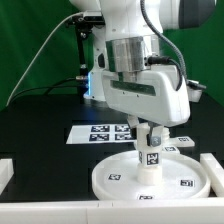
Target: Assemble round table
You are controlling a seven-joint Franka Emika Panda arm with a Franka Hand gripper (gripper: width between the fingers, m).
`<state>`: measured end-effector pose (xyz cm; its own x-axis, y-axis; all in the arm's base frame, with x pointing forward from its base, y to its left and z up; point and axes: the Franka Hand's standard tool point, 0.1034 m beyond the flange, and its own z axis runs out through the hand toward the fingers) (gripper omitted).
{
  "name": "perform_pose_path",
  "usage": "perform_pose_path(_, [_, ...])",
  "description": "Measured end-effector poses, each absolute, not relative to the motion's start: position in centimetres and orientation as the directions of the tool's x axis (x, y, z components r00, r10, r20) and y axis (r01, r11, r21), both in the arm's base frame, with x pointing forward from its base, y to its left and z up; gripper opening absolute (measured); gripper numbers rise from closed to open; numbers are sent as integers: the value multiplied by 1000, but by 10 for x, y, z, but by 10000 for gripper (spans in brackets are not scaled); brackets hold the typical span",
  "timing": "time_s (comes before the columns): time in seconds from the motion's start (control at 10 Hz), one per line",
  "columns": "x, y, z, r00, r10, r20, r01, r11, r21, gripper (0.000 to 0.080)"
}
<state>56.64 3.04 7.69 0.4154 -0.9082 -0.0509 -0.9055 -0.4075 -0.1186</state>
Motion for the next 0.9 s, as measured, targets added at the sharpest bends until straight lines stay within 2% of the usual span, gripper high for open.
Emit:
perform_pose_path(0.1, [566,31,77,437,-898,-48,-895,-429,-120,403])
perform_pose_path(0.2, [567,32,77,526,-850,-33,-846,-518,-123,560])
perform_pose_path(0.3, [567,36,79,621,-783,-19,-778,-614,-130,629])
perform_pose_path(0.5, [567,44,83,826,-564,21,-556,-820,-137,645])
perform_pose_path(0.8, [562,45,83,908,-418,42,-410,-903,-131,649])
perform_pose_path(0.9, [562,44,83,955,-290,61,-281,-952,-118,649])
